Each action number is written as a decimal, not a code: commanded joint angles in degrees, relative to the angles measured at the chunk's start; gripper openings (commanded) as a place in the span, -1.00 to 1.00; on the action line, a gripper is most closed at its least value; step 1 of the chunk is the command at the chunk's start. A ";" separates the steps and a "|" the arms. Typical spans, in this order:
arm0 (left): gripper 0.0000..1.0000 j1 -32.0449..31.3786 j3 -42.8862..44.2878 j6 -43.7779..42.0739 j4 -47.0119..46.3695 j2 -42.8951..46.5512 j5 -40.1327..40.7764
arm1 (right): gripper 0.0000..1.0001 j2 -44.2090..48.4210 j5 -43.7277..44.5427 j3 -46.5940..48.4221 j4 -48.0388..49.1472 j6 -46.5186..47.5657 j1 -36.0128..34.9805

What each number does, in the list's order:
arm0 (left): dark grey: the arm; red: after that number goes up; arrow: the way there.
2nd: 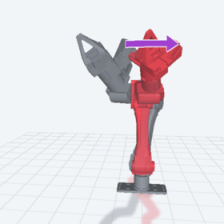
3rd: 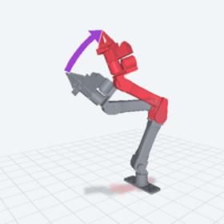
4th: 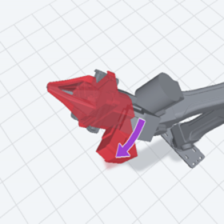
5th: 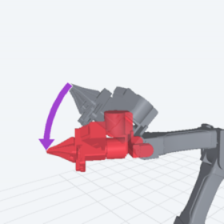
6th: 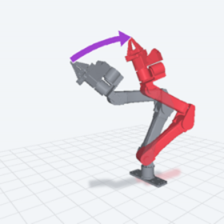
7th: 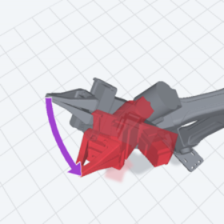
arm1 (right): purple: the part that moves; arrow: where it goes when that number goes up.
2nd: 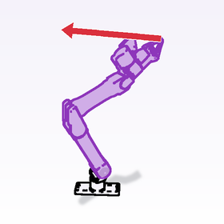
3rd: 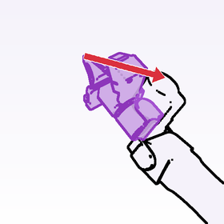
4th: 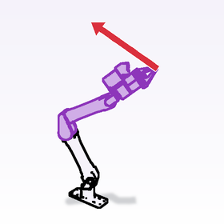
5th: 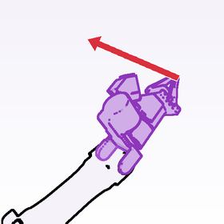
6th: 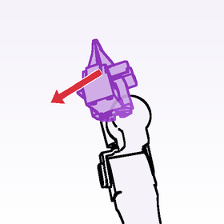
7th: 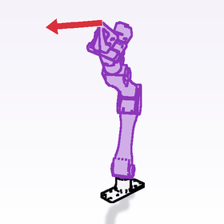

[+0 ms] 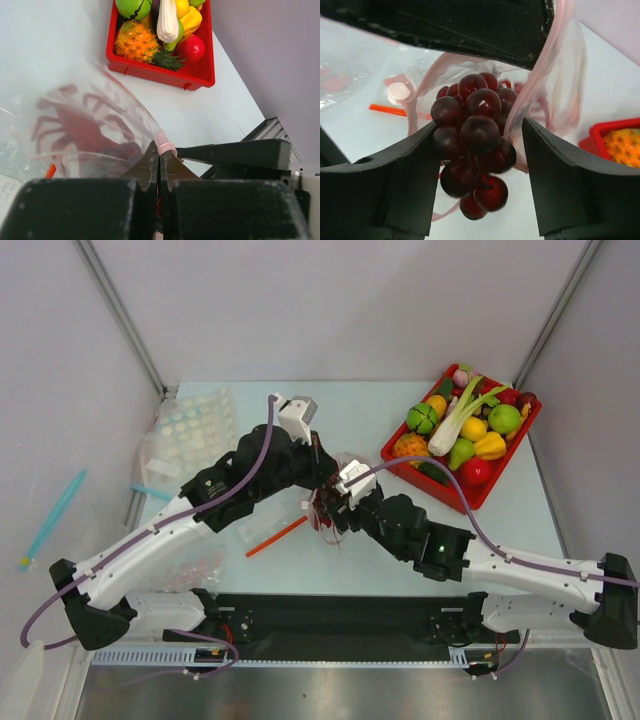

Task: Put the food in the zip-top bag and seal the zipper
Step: Place the fake fruit in the zipper food storage bag, then adjust the zipper food storage bag at the center of the board.

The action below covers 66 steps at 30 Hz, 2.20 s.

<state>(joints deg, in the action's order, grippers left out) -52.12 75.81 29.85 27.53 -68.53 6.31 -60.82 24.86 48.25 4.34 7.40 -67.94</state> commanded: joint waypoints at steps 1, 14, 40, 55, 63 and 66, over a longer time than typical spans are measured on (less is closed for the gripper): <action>-0.99 -0.26 0.92 1.00 -6.17 3.05 -1.20 | 0.33 -3.34 7.90 3.43 -2.84 2.09 -0.17; -0.96 -0.18 -0.14 0.74 -6.79 3.23 -1.83 | -0.67 7.08 17.07 -3.23 4.69 -3.70 3.25; -0.94 4.04 -5.23 2.50 -10.92 5.95 -0.51 | 0.82 5.88 -2.87 -2.37 1.29 -6.60 6.59; -0.91 8.88 -11.83 3.20 -14.87 9.56 6.52 | 0.23 5.63 -17.30 1.14 -6.36 -14.87 13.89; -0.91 8.88 -11.74 3.11 -14.61 9.65 7.05 | 0.14 0.26 -23.80 4.39 -9.61 -15.40 15.38; -0.92 8.88 -11.74 3.02 -14.70 9.73 6.97 | 0.15 -0.18 -26.07 4.31 -8.92 -15.57 15.38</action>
<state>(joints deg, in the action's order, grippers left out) -43.57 63.31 32.95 17.32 -61.06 12.51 -60.88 2.98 49.93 -4.73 -7.55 -52.66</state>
